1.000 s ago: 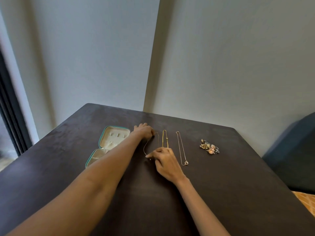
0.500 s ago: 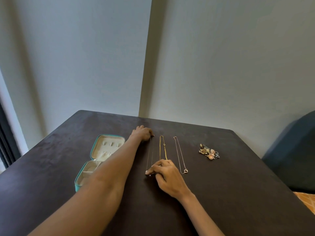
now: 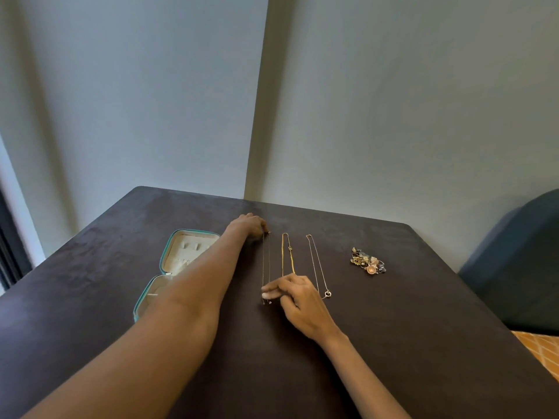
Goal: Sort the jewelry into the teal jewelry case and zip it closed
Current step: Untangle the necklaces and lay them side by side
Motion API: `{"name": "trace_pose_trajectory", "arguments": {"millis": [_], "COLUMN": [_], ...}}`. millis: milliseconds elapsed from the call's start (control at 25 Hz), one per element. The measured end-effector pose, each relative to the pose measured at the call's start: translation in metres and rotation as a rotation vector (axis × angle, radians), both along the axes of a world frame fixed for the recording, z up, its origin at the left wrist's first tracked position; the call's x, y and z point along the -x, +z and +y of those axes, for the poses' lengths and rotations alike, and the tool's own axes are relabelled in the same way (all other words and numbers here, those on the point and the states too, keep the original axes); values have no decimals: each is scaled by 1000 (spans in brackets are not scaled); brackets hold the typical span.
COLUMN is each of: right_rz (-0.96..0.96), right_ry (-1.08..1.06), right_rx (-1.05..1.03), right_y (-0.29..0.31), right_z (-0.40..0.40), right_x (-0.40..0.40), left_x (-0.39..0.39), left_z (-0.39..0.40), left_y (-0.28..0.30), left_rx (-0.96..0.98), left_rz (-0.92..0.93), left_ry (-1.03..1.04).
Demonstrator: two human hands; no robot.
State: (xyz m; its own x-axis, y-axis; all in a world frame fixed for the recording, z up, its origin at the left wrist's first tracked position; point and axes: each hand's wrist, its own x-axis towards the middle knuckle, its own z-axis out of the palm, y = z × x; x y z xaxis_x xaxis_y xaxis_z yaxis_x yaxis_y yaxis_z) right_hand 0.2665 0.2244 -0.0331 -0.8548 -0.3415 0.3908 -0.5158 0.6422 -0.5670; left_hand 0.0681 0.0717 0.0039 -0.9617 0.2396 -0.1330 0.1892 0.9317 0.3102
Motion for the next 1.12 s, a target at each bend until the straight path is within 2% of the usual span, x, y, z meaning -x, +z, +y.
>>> {"name": "trace_pose_trajectory", "arguments": {"millis": [560,720,840,960,1040,1120], "right_rz": [23,1,3,38,-39,-192], "right_ry": [13,-21,-136,-389,-548,-641], "right_rx": [17,96,244,430,415,251], "right_y": [-5,-5,-3,7,18,22], "right_z": [1,3,9,26,41,52], "right_x": [6,7,11,41,72,100], "left_x": [9,6,4,2,3,3], "left_z": [-5,-9,-10,5,29,56], "left_y": [-2,2,2,9,14,16], "left_rx": [38,-2,-107,-213,-212,-177], "left_rz": [43,26,41,164,201,195], "left_ry": [-62,-82,-65,-42,-70,-107]}}
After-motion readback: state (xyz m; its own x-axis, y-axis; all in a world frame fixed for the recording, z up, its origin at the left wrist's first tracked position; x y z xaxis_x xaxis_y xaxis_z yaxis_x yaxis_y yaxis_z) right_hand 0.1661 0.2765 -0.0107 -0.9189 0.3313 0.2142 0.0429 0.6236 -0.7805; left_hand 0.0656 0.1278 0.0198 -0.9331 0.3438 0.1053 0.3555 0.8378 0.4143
